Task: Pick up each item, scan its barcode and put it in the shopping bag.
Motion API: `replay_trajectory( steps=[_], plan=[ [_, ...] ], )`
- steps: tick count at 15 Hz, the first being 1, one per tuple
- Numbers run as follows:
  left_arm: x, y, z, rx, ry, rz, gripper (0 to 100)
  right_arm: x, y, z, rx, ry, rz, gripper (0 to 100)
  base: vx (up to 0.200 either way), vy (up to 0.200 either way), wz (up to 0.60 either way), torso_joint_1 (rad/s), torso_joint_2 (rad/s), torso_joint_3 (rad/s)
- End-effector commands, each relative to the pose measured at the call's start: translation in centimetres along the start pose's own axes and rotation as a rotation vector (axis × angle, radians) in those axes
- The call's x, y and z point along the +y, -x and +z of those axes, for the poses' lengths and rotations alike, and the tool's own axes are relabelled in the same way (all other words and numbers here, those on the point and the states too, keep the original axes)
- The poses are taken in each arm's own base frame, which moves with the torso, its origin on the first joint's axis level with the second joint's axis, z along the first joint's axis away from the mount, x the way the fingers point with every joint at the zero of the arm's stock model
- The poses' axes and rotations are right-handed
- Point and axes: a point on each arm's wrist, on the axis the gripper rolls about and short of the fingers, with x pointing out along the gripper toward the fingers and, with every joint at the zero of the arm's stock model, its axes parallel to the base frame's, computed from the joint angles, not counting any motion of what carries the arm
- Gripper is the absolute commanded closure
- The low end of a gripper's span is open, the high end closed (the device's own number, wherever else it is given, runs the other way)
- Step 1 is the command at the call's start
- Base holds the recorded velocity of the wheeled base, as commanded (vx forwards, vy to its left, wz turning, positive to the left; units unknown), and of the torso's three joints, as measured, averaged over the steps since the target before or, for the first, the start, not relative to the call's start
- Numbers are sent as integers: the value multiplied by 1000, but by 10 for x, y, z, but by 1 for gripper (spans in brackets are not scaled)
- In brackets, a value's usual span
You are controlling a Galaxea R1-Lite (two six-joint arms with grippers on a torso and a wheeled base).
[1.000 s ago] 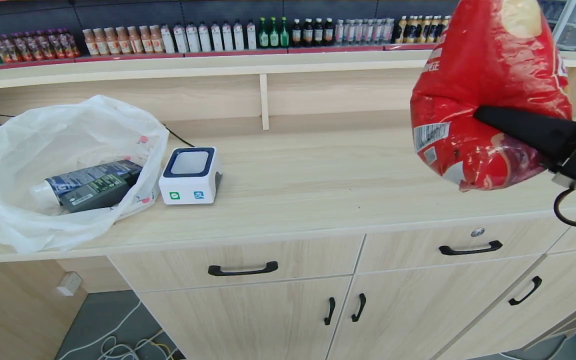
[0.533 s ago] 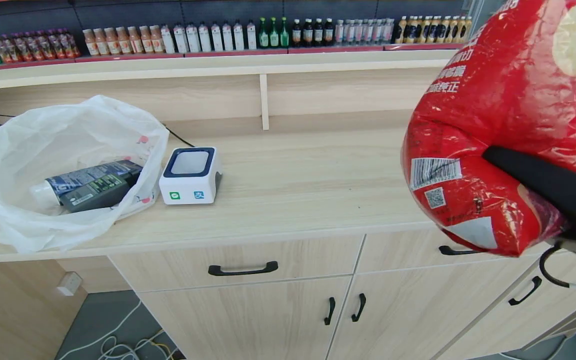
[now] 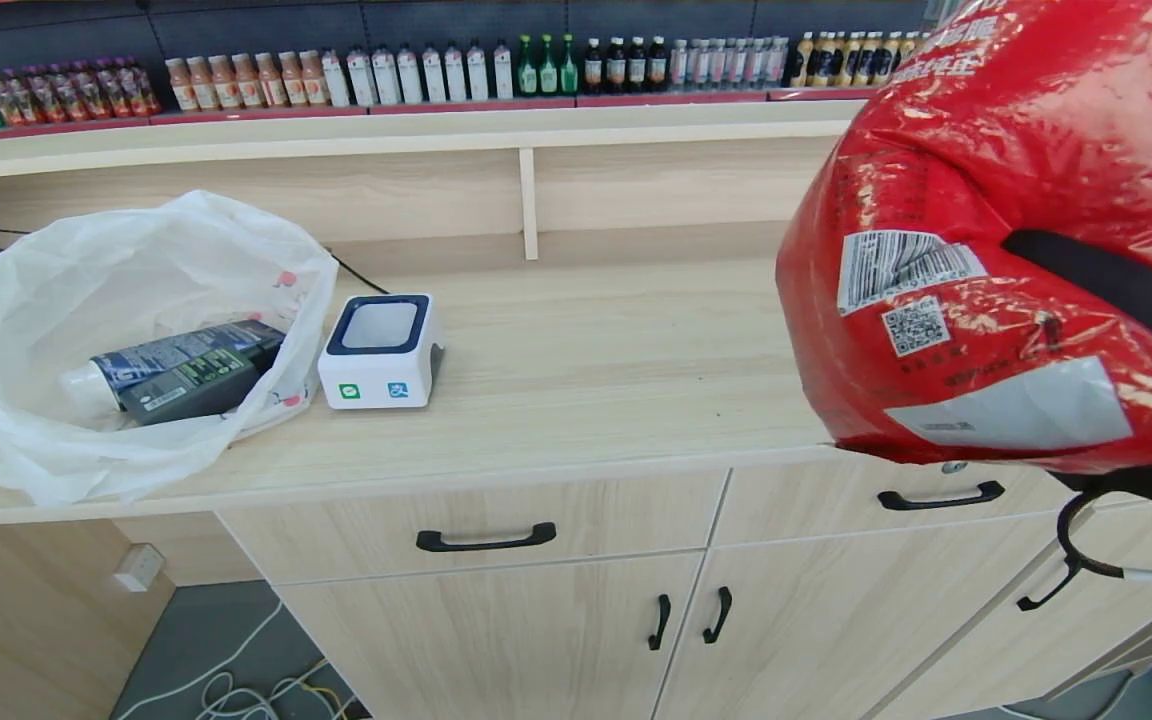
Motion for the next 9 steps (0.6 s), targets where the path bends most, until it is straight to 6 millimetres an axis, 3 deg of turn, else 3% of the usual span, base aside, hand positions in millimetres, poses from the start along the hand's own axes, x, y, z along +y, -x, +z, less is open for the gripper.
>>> replay_trajectory(
  steps=[1, 6, 9],
  plan=[
    [0, 0, 0, -1, 2, 0, 0, -4, -11, -13, 46, -36, 13, 100, 0, 0, 0, 0, 0, 0],
    [0, 0, 0, -1, 0, 0, 0, -41, -36, -44, 51, -129, 21, 100, 0, 0, 0, 0, 0, 0],
    [0, 0, 0, -2, 0, 0, 0, -34, -27, -49, 78, -176, 32, 100, 0, 0, 0, 0, 0, 0]
  ],
)
